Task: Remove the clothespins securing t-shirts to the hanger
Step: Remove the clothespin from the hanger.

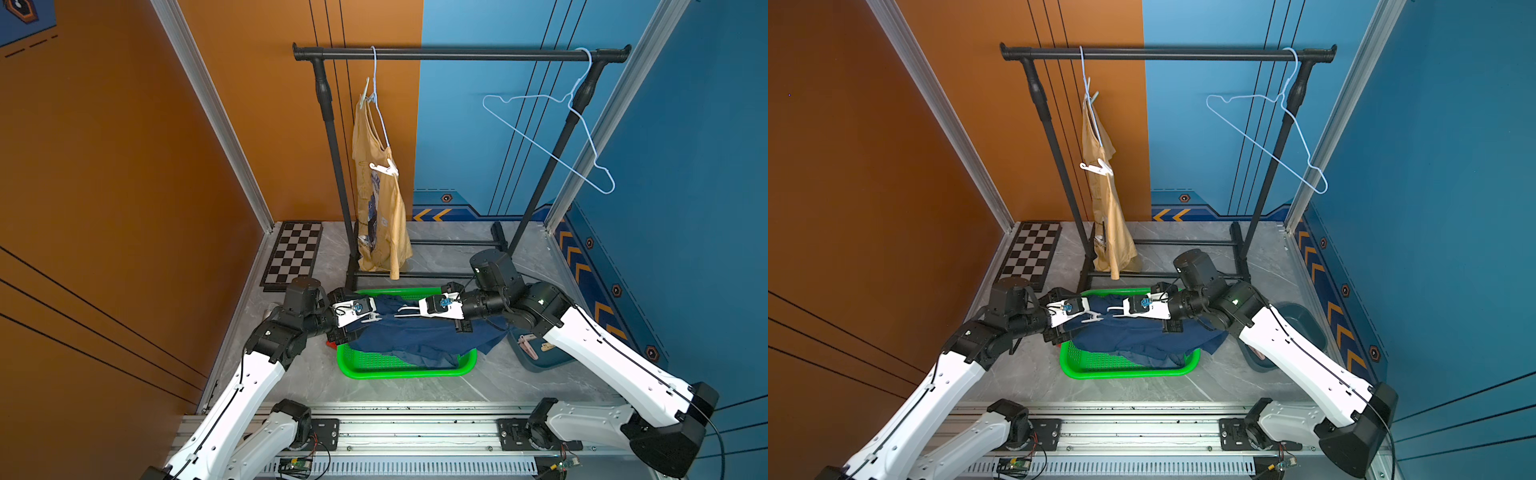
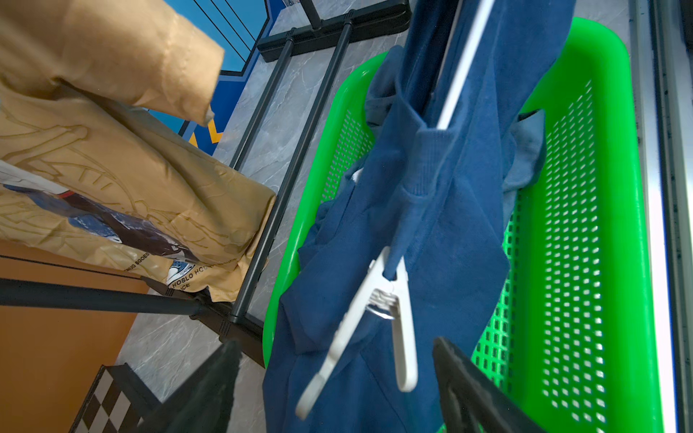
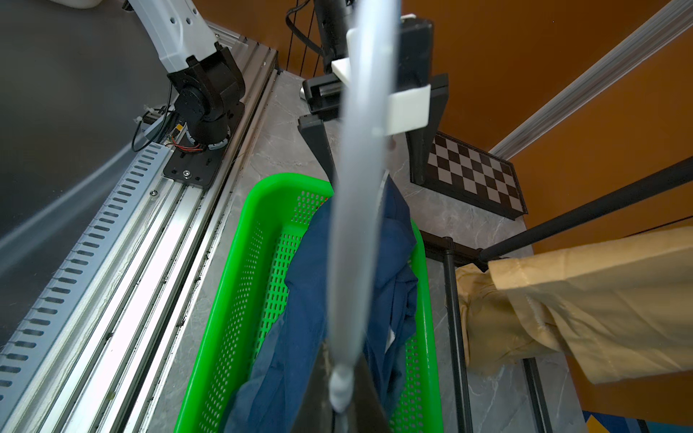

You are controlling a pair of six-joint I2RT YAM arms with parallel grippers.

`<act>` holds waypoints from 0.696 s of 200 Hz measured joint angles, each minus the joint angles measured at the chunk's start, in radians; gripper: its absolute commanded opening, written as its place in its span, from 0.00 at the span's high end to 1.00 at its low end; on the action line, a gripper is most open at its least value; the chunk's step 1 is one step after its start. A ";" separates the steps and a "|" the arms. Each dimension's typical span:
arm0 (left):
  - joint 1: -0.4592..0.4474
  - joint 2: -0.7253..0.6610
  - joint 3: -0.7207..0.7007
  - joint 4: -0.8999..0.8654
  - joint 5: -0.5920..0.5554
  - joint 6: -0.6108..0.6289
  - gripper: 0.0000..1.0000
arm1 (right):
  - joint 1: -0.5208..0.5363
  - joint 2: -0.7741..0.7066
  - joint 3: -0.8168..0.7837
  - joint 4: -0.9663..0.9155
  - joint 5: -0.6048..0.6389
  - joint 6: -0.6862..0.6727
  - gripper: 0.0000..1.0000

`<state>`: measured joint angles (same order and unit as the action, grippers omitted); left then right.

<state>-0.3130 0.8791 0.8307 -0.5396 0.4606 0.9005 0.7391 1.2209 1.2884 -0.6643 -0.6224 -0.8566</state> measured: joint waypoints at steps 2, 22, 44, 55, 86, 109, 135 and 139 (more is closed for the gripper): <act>0.000 0.001 0.000 0.000 0.002 0.000 0.21 | 0.000 0.000 0.001 0.000 0.000 0.000 1.00; 0.000 0.011 0.000 0.000 0.021 0.000 0.26 | 0.000 -0.003 0.008 -0.002 0.000 0.000 1.00; 0.000 0.026 0.000 0.000 0.041 0.000 0.34 | 0.002 -0.004 0.016 -0.005 0.000 0.000 1.00; 0.000 0.035 0.000 0.001 0.053 -0.002 0.38 | 0.002 -0.004 0.018 -0.007 0.000 0.000 1.00; -0.001 0.048 0.000 0.001 0.070 -0.007 0.46 | 0.002 -0.004 0.018 -0.009 0.000 0.000 1.00; -0.002 0.048 0.000 0.001 0.076 -0.006 0.51 | 0.002 -0.004 0.018 -0.009 0.000 -0.001 1.00; -0.002 0.048 0.000 0.001 0.076 -0.006 0.58 | 0.002 -0.004 0.019 -0.010 0.000 -0.001 1.00; -0.002 0.048 0.000 0.001 0.076 -0.006 0.59 | 0.002 -0.004 0.019 -0.010 0.000 -0.001 1.00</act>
<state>-0.3153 0.9272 0.8307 -0.5388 0.5365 0.8940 0.7406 1.2171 1.3079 -0.6739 -0.6224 -0.8574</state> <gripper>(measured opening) 0.442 0.066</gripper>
